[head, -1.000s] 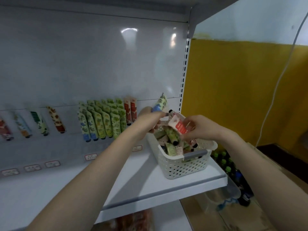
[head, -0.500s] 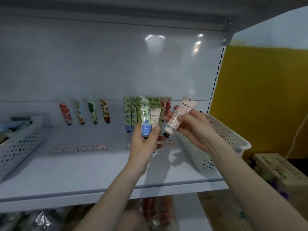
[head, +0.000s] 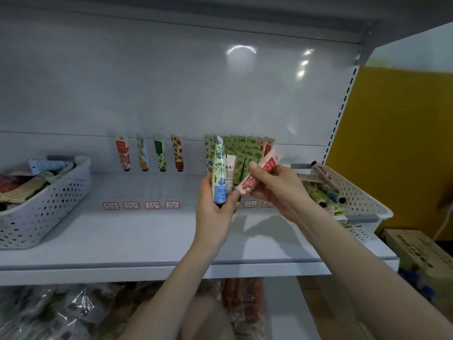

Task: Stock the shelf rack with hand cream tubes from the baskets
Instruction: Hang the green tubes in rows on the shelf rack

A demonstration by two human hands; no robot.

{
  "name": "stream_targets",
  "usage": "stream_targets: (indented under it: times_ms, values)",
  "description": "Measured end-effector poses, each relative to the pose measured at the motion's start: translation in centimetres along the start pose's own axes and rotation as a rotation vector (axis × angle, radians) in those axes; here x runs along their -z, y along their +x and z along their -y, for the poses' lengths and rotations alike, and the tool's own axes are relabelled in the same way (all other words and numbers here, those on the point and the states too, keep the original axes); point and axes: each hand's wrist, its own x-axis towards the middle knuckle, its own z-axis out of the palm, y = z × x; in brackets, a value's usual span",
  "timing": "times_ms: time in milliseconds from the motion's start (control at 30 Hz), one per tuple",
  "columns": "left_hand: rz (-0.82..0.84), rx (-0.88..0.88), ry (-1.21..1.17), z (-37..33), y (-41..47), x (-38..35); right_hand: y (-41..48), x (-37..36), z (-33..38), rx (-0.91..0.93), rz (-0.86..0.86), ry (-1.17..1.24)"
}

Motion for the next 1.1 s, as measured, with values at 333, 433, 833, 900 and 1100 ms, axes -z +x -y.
stream_targets:
  times_ms: [333, 433, 833, 900, 1100]
  values:
    - [-0.007, 0.101, -0.108, 0.5, 0.7, 0.1, 0.1, 1.5, -0.4, 0.047, 0.115, 0.060]
    - [-0.029, 0.121, -0.111, 0.9, 1.0, 0.1, 1.4, 3.2, 0.5, 0.091, -0.011, 0.002]
    - [-0.072, 0.205, -0.146, 1.8, 2.1, 0.5, 11.3, 6.7, 0.6, 0.233, -0.377, -0.766]
    - [-0.058, 0.203, -0.129, 1.8, 2.3, 0.5, 12.7, 6.4, 0.1, 0.236, -0.324, -0.835]
    - [-0.049, 0.168, -0.062, 2.4, 3.2, 0.7, 15.8, 6.0, -1.8, 0.217, -0.269, -0.839]
